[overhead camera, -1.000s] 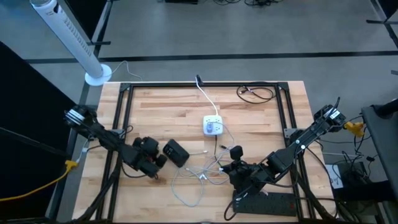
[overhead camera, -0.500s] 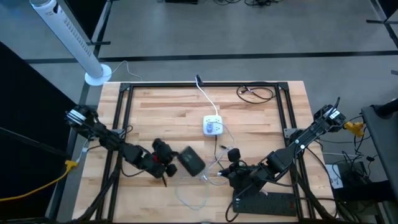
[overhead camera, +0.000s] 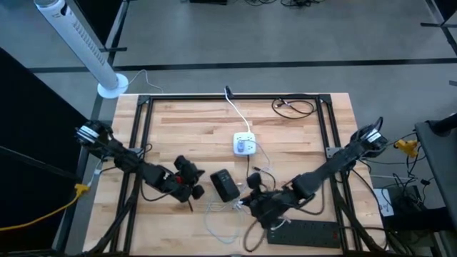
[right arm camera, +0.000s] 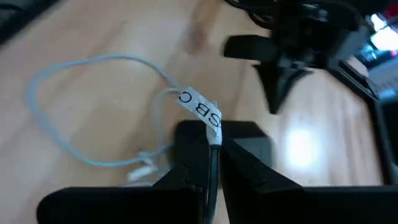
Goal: Insert USB
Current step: Insert the light blue charger cable into the center black outlet extension
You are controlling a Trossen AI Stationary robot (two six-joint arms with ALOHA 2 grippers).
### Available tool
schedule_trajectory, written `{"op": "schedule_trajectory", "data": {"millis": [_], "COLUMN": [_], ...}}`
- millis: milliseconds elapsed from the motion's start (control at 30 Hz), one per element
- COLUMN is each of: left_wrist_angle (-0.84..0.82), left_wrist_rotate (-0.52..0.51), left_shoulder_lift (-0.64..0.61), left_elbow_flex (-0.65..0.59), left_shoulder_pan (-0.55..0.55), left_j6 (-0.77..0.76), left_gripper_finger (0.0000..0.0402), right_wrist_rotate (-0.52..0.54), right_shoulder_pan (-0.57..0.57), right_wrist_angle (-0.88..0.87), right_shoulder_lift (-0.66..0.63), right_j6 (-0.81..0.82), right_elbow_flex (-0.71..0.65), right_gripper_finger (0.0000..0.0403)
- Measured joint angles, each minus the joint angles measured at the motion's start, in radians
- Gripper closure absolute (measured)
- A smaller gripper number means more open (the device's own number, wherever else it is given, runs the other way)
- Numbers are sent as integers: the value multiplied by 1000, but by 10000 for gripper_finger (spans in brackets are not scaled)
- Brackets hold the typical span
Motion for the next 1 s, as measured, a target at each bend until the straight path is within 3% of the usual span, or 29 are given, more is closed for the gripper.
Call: {"op": "schedule_trajectory", "data": {"millis": [133,300,400,567,733,1000], "left_wrist_angle": [-1,0,-1,81,256,347], "left_wrist_rotate": [36,97,135,73,34,20], "left_shoulder_lift": [0,35,82,165,218,244], "left_elbow_flex": [-3,-9,-22,-33,-45,-47], "left_shoulder_pan": [24,34,34,32,38,50], "left_j6": [30,80,82,92,236,304], "left_gripper_finger": [402,402,402,402,401,401], "right_wrist_rotate": [-42,-287,-311,-301,-310,-501], "right_shoulder_pan": [-67,-143,-167,-237,-311,-456], "right_wrist_angle": [-210,-469,-545,-686,-819,-873], "right_shoulder_lift": [40,116,182,320,400,435], "right_j6": [28,78,48,15,-42,-159], "right_elbow_flex": [171,355,422,566,694,747], "right_gripper_finger": [390,390,390,390,390,390]}}
